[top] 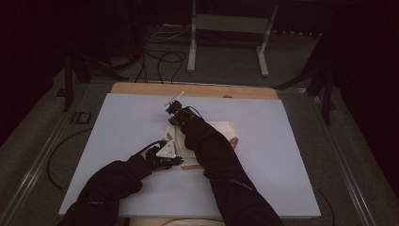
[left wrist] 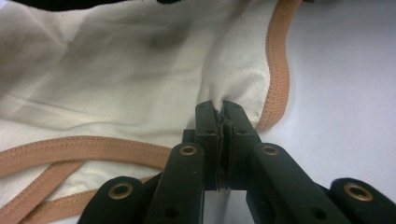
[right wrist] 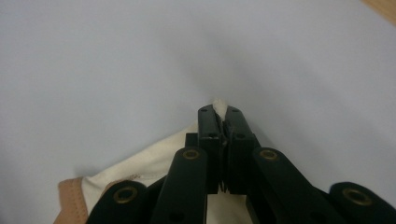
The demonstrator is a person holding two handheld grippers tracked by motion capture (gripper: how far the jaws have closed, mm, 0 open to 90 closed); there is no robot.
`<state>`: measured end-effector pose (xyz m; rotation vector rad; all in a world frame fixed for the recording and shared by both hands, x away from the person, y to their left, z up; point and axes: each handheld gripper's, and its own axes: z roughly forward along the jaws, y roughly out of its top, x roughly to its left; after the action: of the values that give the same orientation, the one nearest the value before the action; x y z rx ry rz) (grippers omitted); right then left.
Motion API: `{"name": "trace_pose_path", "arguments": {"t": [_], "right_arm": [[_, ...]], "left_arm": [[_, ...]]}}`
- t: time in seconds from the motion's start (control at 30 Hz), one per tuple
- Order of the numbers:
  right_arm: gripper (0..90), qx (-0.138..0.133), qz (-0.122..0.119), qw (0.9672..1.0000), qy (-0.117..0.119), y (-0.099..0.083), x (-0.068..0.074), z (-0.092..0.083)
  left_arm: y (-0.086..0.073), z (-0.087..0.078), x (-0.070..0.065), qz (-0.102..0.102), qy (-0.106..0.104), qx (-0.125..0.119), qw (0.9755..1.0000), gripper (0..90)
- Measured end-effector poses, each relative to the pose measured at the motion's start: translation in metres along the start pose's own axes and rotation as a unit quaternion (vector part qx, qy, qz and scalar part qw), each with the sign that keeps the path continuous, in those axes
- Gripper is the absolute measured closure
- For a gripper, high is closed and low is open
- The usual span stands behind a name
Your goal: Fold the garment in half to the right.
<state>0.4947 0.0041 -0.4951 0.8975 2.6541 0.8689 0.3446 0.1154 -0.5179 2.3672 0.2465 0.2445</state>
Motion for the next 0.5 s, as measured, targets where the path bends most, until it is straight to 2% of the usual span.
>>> {"name": "trace_pose_path", "arguments": {"t": [0.13, 0.23, 0.5], "right_arm": [[88.4, -0.012, 0.002, 0.9999, 0.002, -0.001, -0.002, -0.008], [88.3, -0.016, 0.004, 0.9999, 0.001, -0.002, -0.003, -0.013], [88.3, -0.041, 0.018, 0.9990, 0.000, -0.007, -0.012, -0.031]], "left_arm": [[0.004, -0.002, 0.000, 0.006, -0.003, -0.001, 1.0000, 88.4], [0.006, -0.003, 0.000, 0.003, -0.003, -0.005, 1.0000, 88.4], [0.016, -0.010, 0.001, 0.012, -0.004, -0.011, 0.9999, 88.4]]}}
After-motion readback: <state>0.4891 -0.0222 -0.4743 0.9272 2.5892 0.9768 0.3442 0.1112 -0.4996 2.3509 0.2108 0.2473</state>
